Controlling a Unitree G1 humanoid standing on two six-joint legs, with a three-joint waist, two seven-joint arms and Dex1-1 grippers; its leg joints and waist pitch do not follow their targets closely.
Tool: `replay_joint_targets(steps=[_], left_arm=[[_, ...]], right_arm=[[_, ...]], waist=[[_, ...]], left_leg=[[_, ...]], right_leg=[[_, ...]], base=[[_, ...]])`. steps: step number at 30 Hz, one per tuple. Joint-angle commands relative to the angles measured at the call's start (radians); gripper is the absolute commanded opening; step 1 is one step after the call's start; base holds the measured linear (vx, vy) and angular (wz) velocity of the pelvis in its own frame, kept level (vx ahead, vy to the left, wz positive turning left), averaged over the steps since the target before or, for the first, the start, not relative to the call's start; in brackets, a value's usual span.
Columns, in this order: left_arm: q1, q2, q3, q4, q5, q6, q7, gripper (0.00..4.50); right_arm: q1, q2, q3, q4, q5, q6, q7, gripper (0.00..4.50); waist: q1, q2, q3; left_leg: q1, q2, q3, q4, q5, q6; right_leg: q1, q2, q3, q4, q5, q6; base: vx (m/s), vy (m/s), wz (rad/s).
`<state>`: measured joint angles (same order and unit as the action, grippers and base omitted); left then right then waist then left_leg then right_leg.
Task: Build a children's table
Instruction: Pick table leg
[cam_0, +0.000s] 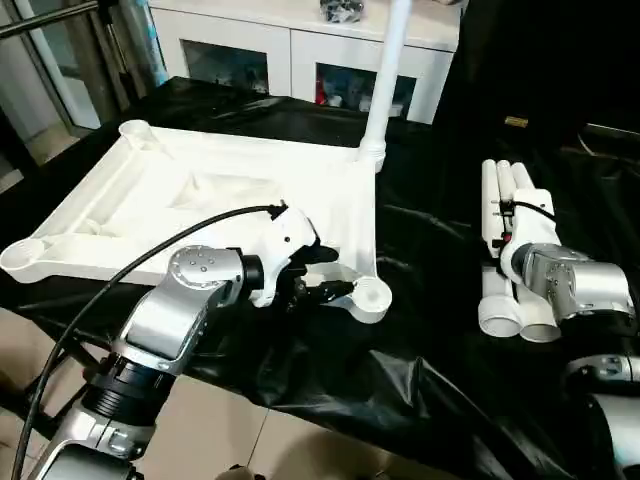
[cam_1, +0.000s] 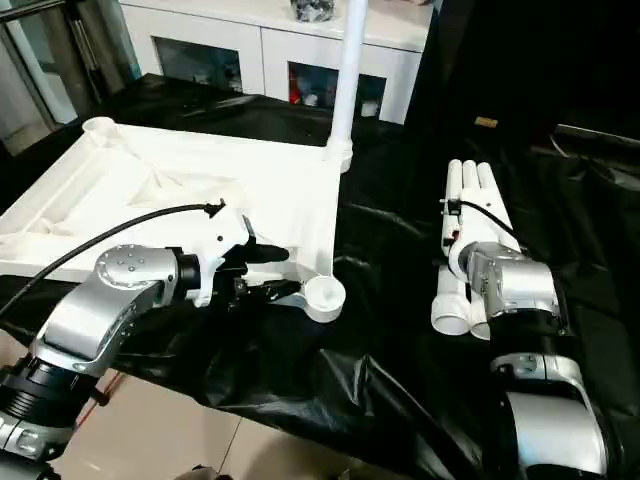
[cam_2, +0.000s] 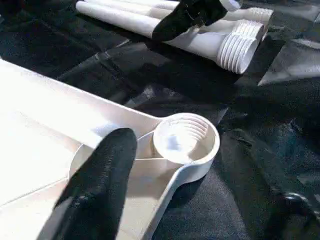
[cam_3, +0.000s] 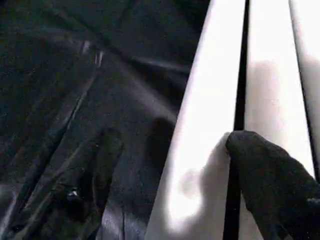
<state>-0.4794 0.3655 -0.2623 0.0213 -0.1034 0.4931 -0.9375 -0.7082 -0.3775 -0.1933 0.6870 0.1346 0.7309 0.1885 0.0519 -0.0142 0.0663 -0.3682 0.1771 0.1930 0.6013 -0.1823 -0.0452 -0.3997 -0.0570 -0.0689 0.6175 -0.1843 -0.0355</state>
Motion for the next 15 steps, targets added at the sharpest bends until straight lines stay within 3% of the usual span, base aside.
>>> replay_joint_targets(steps=[1,2,13,15], left_arm=[[-0.009,0.012,-0.016,-0.009,0.014,-0.009,0.009,3.37],[-0.009,0.013,-0.017,-0.009,0.015,-0.008,0.008,3.53],[-0.012,0.021,-0.031,-0.010,0.010,-0.002,0.002,3.53],[-0.015,0.020,-0.032,-0.008,0.010,-0.002,0.001,3.67]], right_arm=[[-0.018,-0.009,-0.023,0.025,0.027,0.041,0.019,3.91],[-0.019,-0.009,-0.024,0.028,0.029,0.046,0.021,3.91],[-0.043,0.003,-0.031,0.100,0.060,0.167,0.054,3.91],[-0.044,0.009,-0.021,0.109,0.056,0.177,0.063,3.61]], waist=[[0.000,-0.002,-0.078],[0.001,-0.002,-0.078],[0.002,-0.001,-0.079],[0.004,-0.002,-0.080]], left_leg=[[0.011,0.045,-0.020,-0.055,-0.119,0.017],[0.010,0.045,-0.020,-0.056,-0.118,0.019],[0.010,0.045,-0.020,-0.054,-0.112,0.013],[0.011,0.046,-0.020,-0.055,-0.106,0.013]], right_leg=[[0.058,-0.078,0.055,-0.072,-0.167,-0.189],[0.059,-0.078,0.055,-0.071,-0.163,-0.189],[0.060,-0.079,0.054,-0.069,-0.154,-0.204],[0.059,-0.080,0.054,-0.069,-0.152,-0.203]], base=[[0.000,0.000,0.00],[0.000,0.000,0.00],[0.000,0.000,0.00],[0.000,0.000,0.00]])
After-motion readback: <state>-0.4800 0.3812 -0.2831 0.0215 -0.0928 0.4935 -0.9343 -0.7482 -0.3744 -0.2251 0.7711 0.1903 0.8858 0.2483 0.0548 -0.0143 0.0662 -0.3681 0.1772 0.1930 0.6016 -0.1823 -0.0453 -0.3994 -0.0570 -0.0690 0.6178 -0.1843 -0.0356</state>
